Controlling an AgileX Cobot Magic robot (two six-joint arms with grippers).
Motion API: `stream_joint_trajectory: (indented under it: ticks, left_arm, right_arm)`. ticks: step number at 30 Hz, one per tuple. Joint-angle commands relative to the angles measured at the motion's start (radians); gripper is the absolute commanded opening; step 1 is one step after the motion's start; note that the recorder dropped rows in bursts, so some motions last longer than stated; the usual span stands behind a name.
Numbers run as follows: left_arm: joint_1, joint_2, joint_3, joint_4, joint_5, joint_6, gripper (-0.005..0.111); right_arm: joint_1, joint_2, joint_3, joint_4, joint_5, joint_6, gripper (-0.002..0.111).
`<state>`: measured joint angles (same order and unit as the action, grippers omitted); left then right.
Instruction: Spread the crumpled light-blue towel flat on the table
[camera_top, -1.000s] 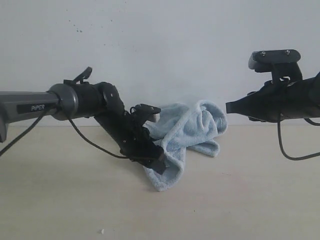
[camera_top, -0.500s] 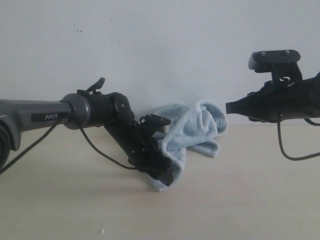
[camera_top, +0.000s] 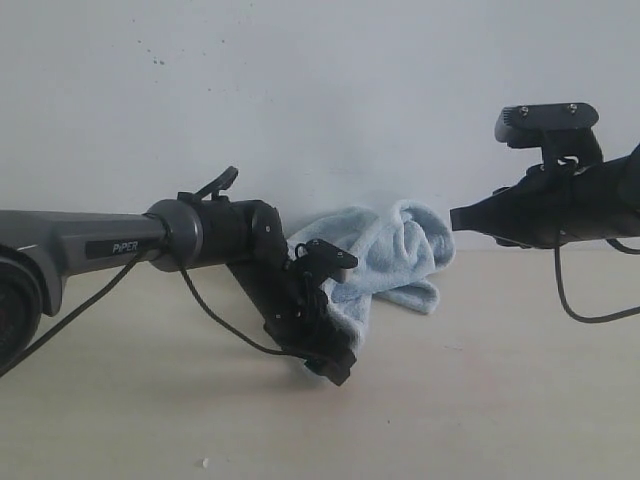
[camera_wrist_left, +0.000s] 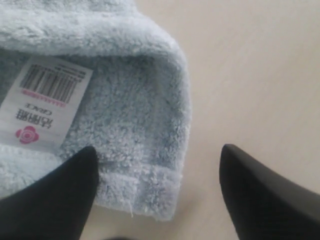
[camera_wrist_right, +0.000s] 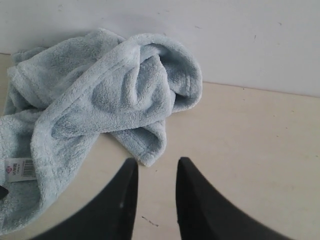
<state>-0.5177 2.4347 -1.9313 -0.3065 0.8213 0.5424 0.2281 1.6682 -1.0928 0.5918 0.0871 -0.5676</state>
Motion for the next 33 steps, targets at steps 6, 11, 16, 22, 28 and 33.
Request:
stream_joint_trajectory:
  ticks: [6,11,16,22,28,33]
  left_arm:
    - [0.000,0.017,0.000,0.068,-0.006,-0.034,0.038]
    - [0.000,0.012,-0.002,0.194,-0.025,-0.128,0.007]
    - [0.003,-0.036,-0.006,0.274,-0.016,-0.171,0.004]
    - [0.008,-0.138,-0.006,0.288,0.017,-0.189,0.004]
    - [0.008,-0.230,-0.006,0.288,0.120,-0.198,0.004]
    - [0.008,-0.372,-0.006,0.392,0.149,-0.258,0.004]
  right_arm:
    - [0.001,-0.001,-0.008,-0.005,0.001,-0.005,0.027]
    - [0.001,-0.001,-0.008,-0.005,0.002,0.008,0.027]
    - [0.001,-0.001,-0.008,-0.005,0.009,0.008,0.027]
    - [0.001,-0.001,-0.008,-0.005,0.031,0.008,0.027]
    - [0.001,-0.005,-0.008,-0.007,0.061,-0.025,0.027]
    - [0.001,-0.005,-0.008,-0.007,0.129,-0.128,0.027]
